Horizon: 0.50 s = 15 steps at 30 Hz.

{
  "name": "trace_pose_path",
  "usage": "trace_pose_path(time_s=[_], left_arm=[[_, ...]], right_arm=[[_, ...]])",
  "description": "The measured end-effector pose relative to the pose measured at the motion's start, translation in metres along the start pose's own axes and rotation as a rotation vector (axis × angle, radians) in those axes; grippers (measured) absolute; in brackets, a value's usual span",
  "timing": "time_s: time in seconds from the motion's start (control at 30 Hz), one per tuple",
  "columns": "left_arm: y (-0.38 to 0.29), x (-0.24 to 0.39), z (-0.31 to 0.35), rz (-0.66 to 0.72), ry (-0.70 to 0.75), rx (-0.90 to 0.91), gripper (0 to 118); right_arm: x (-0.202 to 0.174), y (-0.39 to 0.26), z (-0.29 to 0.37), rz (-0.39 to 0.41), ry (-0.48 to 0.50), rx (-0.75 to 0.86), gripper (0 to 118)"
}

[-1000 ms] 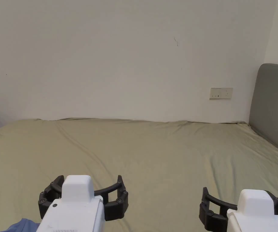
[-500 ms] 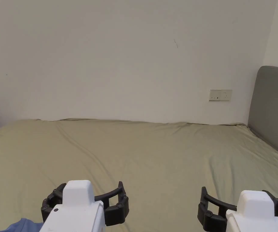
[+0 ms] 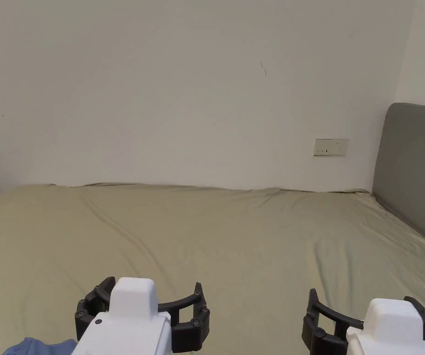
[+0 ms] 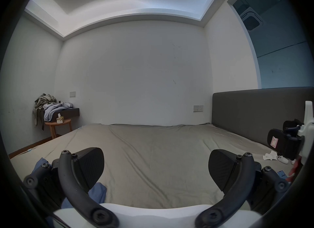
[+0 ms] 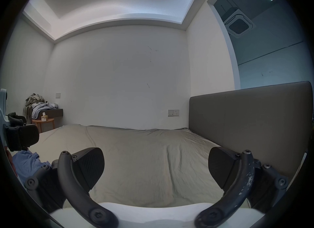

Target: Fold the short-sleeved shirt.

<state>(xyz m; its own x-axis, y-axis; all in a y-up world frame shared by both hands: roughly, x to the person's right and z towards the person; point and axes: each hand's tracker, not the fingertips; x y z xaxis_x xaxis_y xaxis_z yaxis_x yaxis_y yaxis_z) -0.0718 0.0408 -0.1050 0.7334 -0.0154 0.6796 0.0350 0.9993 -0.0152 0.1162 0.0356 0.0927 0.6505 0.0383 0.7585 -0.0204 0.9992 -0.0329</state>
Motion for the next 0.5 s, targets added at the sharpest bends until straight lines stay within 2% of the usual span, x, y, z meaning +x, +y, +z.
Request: trace_pose_path(time_s=[0.1,0.13,0.17,0.2,0.23,0.27,0.33,0.47,0.5], left_arm=[[-0.001,0.0,0.007,-0.006,-0.006,0.047,114],[-0.001,0.0,0.01,-0.011,-0.018,0.055,108],[-0.001,0.0,0.012,-0.014,-0.033,0.066,91],[-0.002,0.0,0.014,-0.017,-0.037,0.087,69],[-0.002,0.002,0.017,-0.024,-0.02,0.124,37],[-0.003,0.004,0.018,-0.027,0.002,0.151,5],[-0.001,0.007,0.02,-0.01,0.035,0.13,5],[0.002,0.003,0.025,0.059,-0.005,0.109,3],[0.004,0.002,0.025,0.055,0.008,0.096,2]], right_arm=[[0.001,-0.001,0.002,0.006,-0.009,0.007,118],[0.002,-0.001,0.003,0.004,-0.011,0.005,118],[0.003,0.0,0.006,0.0,-0.006,0.003,105],[0.004,0.0,0.01,-0.012,0.029,0.012,75],[0.005,0.0,0.014,-0.031,0.051,0.035,33],[0.006,0.001,0.015,-0.03,0.048,0.021,3],[0.005,-0.001,0.017,-0.022,-0.015,0.018,3],[0.012,0.002,0.027,-0.022,0.03,0.015,2],[0.009,0.005,0.028,0.014,0.032,0.025,1]])
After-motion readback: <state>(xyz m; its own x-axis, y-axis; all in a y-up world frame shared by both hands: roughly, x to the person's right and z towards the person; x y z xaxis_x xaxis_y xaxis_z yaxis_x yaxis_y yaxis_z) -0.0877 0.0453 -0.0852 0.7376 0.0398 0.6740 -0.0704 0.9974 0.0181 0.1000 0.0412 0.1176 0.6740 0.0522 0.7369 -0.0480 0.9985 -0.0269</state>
